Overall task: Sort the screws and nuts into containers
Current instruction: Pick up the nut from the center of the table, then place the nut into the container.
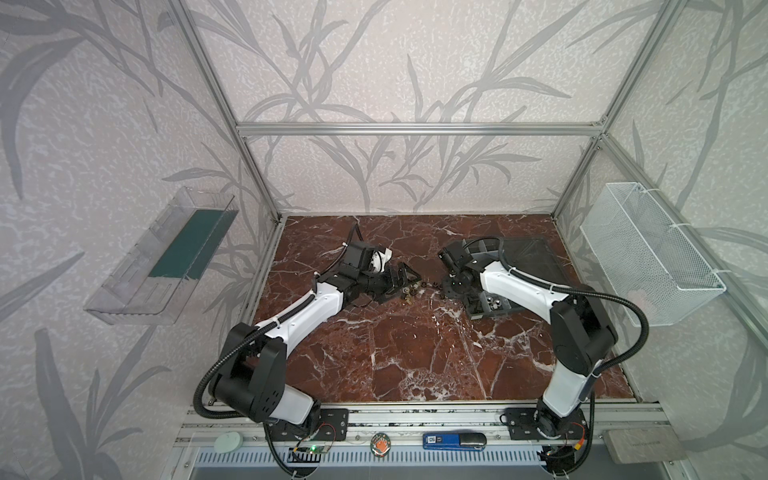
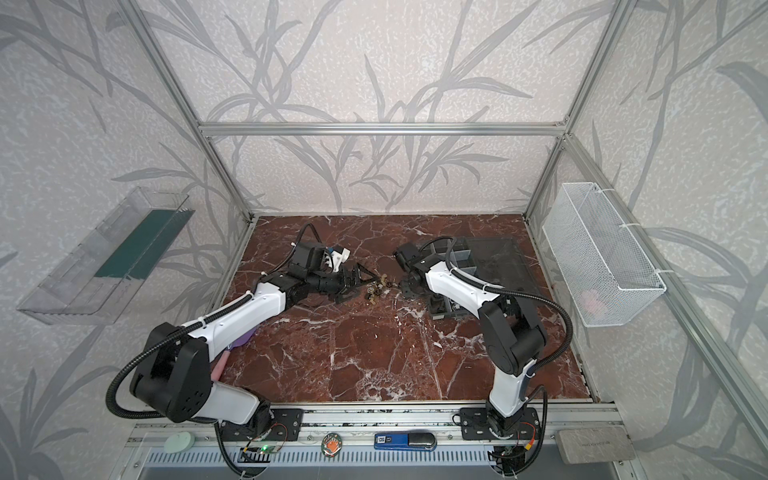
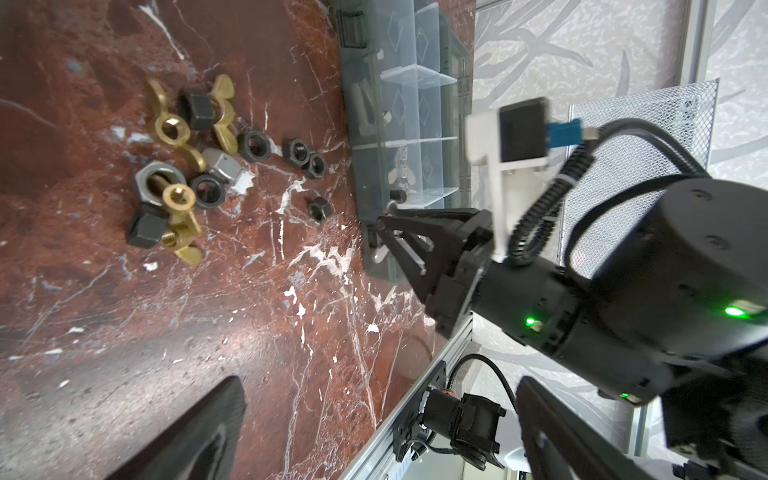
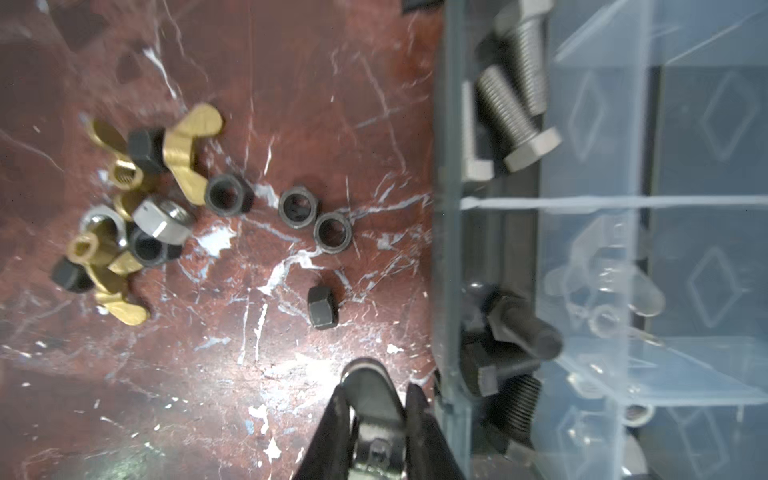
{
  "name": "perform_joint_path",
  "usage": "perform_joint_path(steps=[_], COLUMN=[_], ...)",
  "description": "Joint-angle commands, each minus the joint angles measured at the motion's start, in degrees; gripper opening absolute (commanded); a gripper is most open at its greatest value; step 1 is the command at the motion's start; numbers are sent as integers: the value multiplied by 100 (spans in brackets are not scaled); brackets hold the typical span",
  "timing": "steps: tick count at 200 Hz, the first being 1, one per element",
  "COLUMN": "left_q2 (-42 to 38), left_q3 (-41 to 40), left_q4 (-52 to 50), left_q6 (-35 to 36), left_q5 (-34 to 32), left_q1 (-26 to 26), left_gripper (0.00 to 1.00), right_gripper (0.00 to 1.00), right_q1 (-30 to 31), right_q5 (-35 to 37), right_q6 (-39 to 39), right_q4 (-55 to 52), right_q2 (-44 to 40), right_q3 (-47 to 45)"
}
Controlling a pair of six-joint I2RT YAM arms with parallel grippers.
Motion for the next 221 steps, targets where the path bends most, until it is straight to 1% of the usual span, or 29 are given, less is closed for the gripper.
perform_joint_path(steps=[1,9,33,69,97,114,118,141,190,211,221], left_q2=[143,202,428,756,863,860,862,810,714,717,727], left_q3=[341,437,727,1132,1242,1227,1217,1116,987,987,988], left_q4=[-101,-112,-149,-146,-145,-155,-151,-160,-159,-180,-179], left_q6=[5,15,58,26,18,13,15,15,24,47,41], left_q5=[36,26,-13,-40,-67,-74,-75,-108,-153,-155,-161], left_q1=[-59,-89,-240,-516,-640,-668,-669,-677,-679,-678,-677], left_gripper=[99,100,100,100,100,100,100,99,100,100,99], right_gripper=[20,20,20,20,20,20,20,20,21,23,26], right_q1=[-316,-444,-848,-1379,-1704,-1808,-1813,-1839,-1910,-1950,-1967], right_q5=[-11,9,-39,-143,-174,-263,-282,-314,-282,-288,-288], right_q6=[-210,-275,-415,-522,-609,-645,-656,-667,-693,-719,-736], right_q4=[-247,-239,-194,-148,-23,21,8,25,121,156,148], right_q2=[-369,-559,-717,-726,-567,-435,-254,20,338,397,444], right_q3=[149,146,127,127,108,136,156,198,215,215,231])
